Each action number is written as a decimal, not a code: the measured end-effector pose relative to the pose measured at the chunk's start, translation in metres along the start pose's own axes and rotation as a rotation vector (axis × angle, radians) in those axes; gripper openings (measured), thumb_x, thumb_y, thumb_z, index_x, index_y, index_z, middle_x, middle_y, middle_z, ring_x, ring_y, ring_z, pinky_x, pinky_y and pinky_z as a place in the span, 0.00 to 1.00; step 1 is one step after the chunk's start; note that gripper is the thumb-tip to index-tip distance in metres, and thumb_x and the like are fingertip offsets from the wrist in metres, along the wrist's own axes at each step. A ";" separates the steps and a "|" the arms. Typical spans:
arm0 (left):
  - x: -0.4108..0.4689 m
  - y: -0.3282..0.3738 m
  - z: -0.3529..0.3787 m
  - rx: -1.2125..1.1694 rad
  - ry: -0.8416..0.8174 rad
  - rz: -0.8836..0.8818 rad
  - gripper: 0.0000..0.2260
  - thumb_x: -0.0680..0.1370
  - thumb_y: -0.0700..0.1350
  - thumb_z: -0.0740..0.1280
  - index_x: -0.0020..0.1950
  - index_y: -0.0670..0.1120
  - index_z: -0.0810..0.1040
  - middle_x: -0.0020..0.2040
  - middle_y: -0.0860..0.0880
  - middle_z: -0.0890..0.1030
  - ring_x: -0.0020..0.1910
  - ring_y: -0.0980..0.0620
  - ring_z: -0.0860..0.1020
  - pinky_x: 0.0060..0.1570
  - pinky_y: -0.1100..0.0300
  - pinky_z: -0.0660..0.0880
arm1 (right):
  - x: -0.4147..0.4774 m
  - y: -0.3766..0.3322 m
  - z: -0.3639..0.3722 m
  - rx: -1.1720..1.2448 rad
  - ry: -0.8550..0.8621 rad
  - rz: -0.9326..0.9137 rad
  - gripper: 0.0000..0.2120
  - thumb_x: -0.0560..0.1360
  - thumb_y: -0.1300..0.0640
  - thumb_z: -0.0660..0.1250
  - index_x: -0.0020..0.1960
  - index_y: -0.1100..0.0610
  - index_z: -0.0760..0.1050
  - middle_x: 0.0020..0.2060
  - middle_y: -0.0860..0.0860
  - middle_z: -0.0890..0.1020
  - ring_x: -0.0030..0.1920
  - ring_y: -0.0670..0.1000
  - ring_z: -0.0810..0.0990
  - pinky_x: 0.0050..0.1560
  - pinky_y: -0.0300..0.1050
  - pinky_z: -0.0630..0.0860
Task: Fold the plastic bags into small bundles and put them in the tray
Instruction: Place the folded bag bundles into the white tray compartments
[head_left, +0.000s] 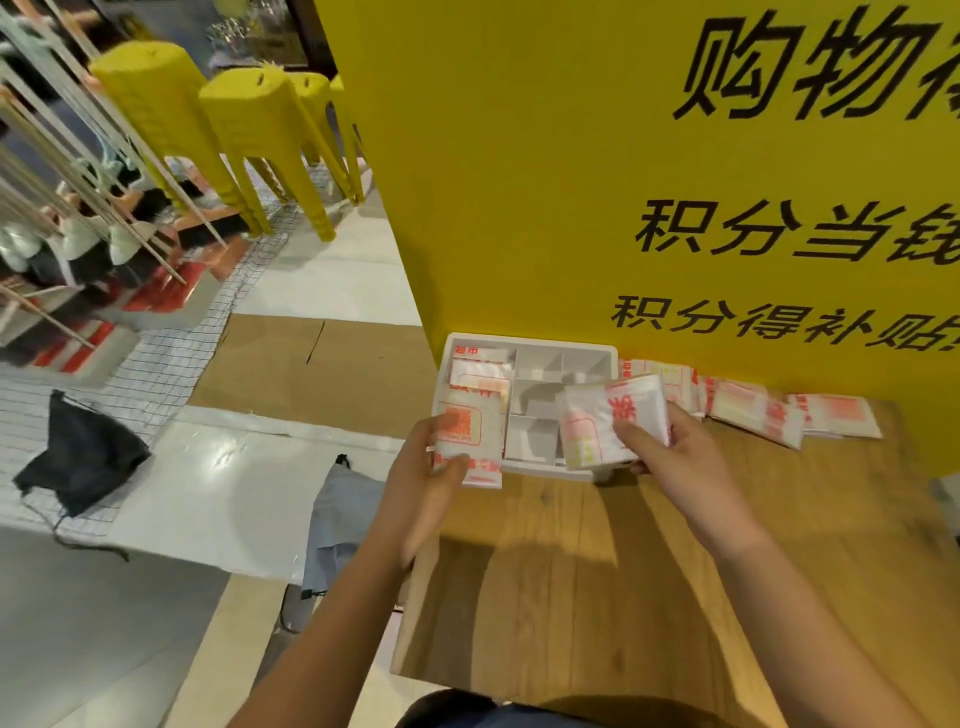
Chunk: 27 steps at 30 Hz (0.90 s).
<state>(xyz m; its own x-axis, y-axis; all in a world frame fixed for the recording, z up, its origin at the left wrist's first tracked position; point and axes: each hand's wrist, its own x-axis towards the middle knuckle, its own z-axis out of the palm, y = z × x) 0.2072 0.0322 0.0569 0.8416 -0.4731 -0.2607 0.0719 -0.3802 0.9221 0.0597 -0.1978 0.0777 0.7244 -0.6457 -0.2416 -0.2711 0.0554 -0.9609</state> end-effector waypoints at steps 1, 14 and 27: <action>0.005 -0.001 -0.001 0.050 -0.007 0.022 0.19 0.79 0.41 0.69 0.65 0.58 0.72 0.66 0.53 0.77 0.59 0.57 0.79 0.46 0.70 0.78 | 0.000 -0.002 0.006 0.005 -0.014 0.003 0.11 0.79 0.56 0.69 0.60 0.46 0.79 0.50 0.42 0.86 0.48 0.42 0.84 0.45 0.41 0.78; 0.065 -0.019 -0.014 0.874 -0.134 0.461 0.35 0.76 0.45 0.74 0.79 0.44 0.61 0.81 0.45 0.52 0.78 0.46 0.54 0.75 0.52 0.58 | 0.007 -0.014 0.047 -0.070 -0.089 -0.005 0.10 0.79 0.56 0.69 0.60 0.50 0.78 0.48 0.45 0.85 0.45 0.40 0.84 0.37 0.31 0.77; 0.095 -0.020 -0.022 0.916 -0.096 0.584 0.31 0.69 0.52 0.78 0.69 0.48 0.75 0.73 0.45 0.67 0.74 0.45 0.58 0.72 0.47 0.59 | 0.058 -0.037 0.098 -0.557 -0.171 -0.350 0.09 0.80 0.52 0.66 0.60 0.46 0.77 0.47 0.45 0.82 0.46 0.46 0.79 0.43 0.46 0.75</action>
<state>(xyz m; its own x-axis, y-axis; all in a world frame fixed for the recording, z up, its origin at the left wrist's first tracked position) 0.2972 0.0124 0.0203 0.5683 -0.8178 0.0906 -0.7848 -0.5058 0.3582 0.1740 -0.1625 0.0857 0.9066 -0.4219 0.0088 -0.2553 -0.5650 -0.7846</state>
